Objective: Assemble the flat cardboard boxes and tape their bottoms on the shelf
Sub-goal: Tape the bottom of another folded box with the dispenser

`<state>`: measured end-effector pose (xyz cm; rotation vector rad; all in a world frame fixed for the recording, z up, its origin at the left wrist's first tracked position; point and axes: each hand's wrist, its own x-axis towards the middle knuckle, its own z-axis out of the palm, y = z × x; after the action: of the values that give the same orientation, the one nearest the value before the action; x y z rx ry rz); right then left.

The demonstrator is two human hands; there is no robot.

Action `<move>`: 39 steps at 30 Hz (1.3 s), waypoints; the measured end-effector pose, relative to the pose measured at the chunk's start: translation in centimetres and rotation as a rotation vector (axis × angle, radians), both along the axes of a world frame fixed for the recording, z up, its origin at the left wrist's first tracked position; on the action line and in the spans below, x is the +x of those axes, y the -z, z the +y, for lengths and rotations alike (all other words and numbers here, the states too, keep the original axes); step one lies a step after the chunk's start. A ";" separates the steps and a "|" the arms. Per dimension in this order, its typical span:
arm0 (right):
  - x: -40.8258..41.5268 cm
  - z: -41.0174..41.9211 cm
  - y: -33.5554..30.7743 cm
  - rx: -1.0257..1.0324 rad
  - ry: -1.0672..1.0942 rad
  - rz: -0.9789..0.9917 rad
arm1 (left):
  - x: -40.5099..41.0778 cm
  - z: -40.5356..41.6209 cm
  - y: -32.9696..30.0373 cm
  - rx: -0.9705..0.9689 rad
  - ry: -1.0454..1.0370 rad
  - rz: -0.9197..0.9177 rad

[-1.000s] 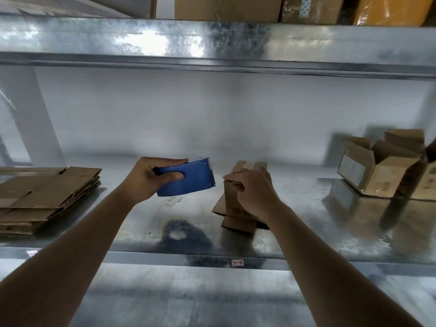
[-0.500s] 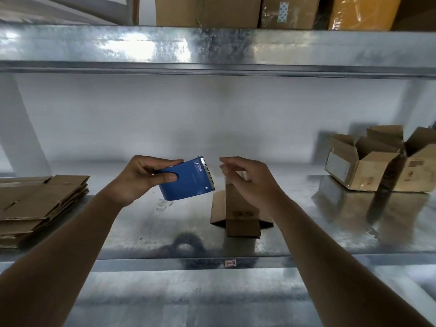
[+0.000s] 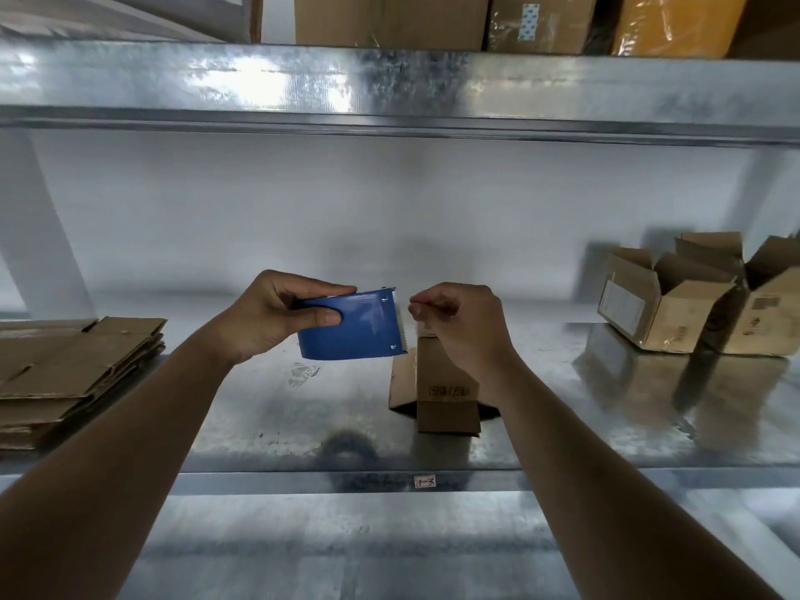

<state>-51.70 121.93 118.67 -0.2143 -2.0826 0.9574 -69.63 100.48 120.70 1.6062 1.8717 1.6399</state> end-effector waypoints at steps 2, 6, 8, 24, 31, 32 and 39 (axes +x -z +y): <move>0.3 -0.1 0.1 0.030 0.064 0.002 | 0.4 0.5 -0.5 -0.028 0.016 0.053; 1.6 0.0 0.2 -0.015 0.178 0.011 | 1.4 1.5 -1.5 -0.061 0.053 0.125; 2.5 0.1 -0.1 -0.026 0.232 0.004 | 1.5 1.8 -1.9 -0.067 0.064 0.135; 5.8 2.6 0.2 0.057 0.523 -0.096 | 0.5 3.0 -3.3 -0.178 0.113 0.163; 6.2 3.3 0.4 0.049 0.510 -0.107 | -0.3 2.4 -2.7 -0.166 0.099 0.159; 6.1 3.3 0.4 0.046 0.509 -0.110 | -0.5 2.3 -2.6 -0.168 0.092 0.155; 6.1 4.2 1.2 0.044 0.523 -0.139 | -1.3 1.9 -2.5 -0.201 0.081 0.153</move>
<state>-45.60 126.12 117.51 -0.7780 -2.0159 0.5896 -70.94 102.41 123.18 1.7385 1.9438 1.2842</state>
